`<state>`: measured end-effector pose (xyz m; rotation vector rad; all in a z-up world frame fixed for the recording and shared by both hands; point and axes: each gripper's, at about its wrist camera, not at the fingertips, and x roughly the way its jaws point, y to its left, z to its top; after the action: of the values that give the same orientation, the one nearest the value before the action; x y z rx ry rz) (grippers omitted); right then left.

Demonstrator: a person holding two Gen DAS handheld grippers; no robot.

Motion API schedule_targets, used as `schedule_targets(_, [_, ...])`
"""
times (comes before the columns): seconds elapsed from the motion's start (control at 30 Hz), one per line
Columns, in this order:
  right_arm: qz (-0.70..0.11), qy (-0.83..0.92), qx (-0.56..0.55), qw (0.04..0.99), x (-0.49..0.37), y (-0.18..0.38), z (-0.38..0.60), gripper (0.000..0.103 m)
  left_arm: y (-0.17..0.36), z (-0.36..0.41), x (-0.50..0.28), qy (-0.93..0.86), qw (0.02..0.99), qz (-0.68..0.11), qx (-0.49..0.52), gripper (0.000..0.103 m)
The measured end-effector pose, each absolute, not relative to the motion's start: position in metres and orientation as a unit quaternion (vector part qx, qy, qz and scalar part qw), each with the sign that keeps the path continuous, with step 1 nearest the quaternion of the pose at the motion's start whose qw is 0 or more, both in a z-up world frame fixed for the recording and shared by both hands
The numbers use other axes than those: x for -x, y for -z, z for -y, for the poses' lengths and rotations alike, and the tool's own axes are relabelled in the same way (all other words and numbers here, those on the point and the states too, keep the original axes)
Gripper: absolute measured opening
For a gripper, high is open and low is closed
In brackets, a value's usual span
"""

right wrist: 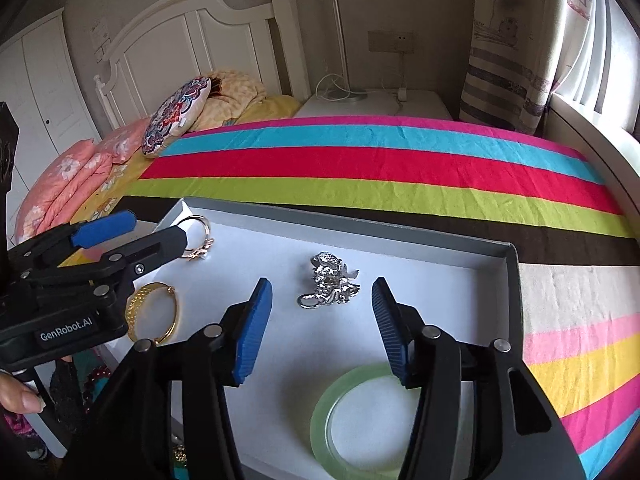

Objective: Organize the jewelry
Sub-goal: 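Withdraw both tools from the tray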

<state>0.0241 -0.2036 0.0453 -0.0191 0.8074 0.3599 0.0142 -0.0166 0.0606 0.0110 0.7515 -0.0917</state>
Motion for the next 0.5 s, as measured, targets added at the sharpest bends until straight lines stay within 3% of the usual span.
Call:
schedule_targets(0.17, [-0.353,-0.192,0.011,0.916,0.015,-0.066,0.21,0.054,-0.093,-0.003,0.035,0.001,0.957,-0.289,-0.012,0.101])
schedule_targets(0.5, [-0.334,-0.229,0.022,0.914,0.106,-0.061,0.201,0.054,-0.09,-0.048,0.144,-0.053,0.976,-0.213,0.005,0.101])
